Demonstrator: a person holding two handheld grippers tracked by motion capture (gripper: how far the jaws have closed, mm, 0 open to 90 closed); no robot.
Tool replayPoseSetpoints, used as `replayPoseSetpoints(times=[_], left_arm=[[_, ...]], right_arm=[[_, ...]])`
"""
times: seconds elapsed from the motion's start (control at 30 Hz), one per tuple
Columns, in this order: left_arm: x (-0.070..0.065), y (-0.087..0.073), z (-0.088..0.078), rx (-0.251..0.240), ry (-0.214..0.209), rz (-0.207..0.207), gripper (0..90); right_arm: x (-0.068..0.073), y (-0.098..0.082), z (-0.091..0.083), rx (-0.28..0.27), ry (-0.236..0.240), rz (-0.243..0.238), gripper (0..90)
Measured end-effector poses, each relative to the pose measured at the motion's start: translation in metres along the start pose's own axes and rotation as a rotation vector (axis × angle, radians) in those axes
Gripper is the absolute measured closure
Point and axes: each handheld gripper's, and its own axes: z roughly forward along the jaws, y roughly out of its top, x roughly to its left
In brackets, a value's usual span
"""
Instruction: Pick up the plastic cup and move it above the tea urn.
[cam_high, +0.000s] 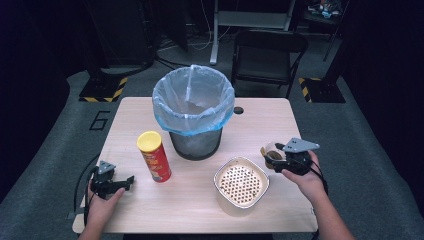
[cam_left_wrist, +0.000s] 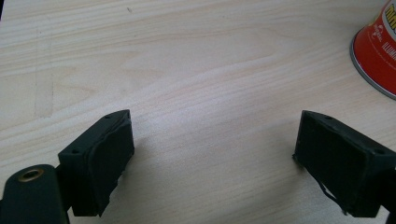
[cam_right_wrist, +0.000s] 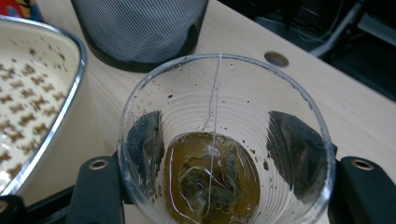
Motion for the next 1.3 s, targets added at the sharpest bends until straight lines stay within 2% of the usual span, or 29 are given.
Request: replayPoseSetpoints(times=[0.07, 0.1, 0.2, 0.3, 0.47, 0.53, 0.57, 0.6, 0.8, 0.83, 0.87, 1.03, 1.17, 1.27, 1.3], left_arm=[[0.0, 0.0, 0.0, -0.001, -0.001, -0.003, 11.4], [0.0, 0.0, 0.0, 0.0, -0.001, -0.001, 11.3], [0.0, 0.0, 0.0, 0.0, -0.001, -0.002, 11.3], [0.0, 0.0, 0.0, 0.0, -0.001, -0.003, 11.4], [0.0, 0.0, 0.0, -0.001, -0.001, -0.003, 11.4], [0.0, 0.0, 0.0, 0.0, -0.001, -0.002, 11.4], [0.0, 0.0, 0.0, 0.0, 0.0, 0.0, 11.4], [0.0, 0.0, 0.0, -0.001, -0.001, -0.003, 11.4], [0.0, 0.0, 0.0, 0.001, 0.001, 0.007, 11.4], [0.0, 0.0, 0.0, 0.001, 0.001, 0.007, 11.4], [0.0, 0.0, 0.0, 0.001, 0.001, 0.007, 11.4], [0.0, 0.0, 0.0, 0.001, 0.001, 0.007, 11.4], [0.0, 0.0, 0.0, 0.001, 0.001, 0.006, 11.4], [0.0, 0.0, 0.0, 0.001, 0.001, 0.005, 11.4], [0.0, 0.0, 0.0, 0.001, 0.001, 0.005, 11.4]], right_arm=[[-0.002, 0.008, 0.001, -0.021, 0.02, -0.021, 36.0], [-0.005, 0.014, 0.002, -0.038, 0.046, -0.034, 36.0], [-0.007, 0.02, 0.004, -0.059, 0.068, -0.044, 36.0], [-0.011, 0.032, 0.008, -0.094, 0.106, -0.078, 36.1], [-0.01, 0.043, 0.012, -0.124, 0.125, -0.111, 36.1], [-0.007, 0.048, 0.013, -0.137, 0.122, -0.141, 36.2], [-0.004, 0.053, 0.015, -0.15, 0.128, -0.182, 36.2], [-0.003, 0.055, 0.016, -0.154, 0.128, -0.202, 36.2], [0.003, 0.061, 0.017, -0.166, 0.095, -0.282, 35.9], [0.006, 0.062, 0.017, -0.165, 0.076, -0.325, 35.9], [0.006, 0.062, 0.017, -0.165, 0.076, -0.325, 35.9], [0.018, 0.06, 0.02, -0.141, 0.035, -0.439, 35.9], [0.021, 0.059, 0.022, -0.139, 0.01, -0.469, 36.0], [0.023, 0.058, 0.024, -0.134, -0.02, -0.515, 36.0], [0.025, 0.058, 0.025, -0.13, -0.038, -0.554, 36.0]])
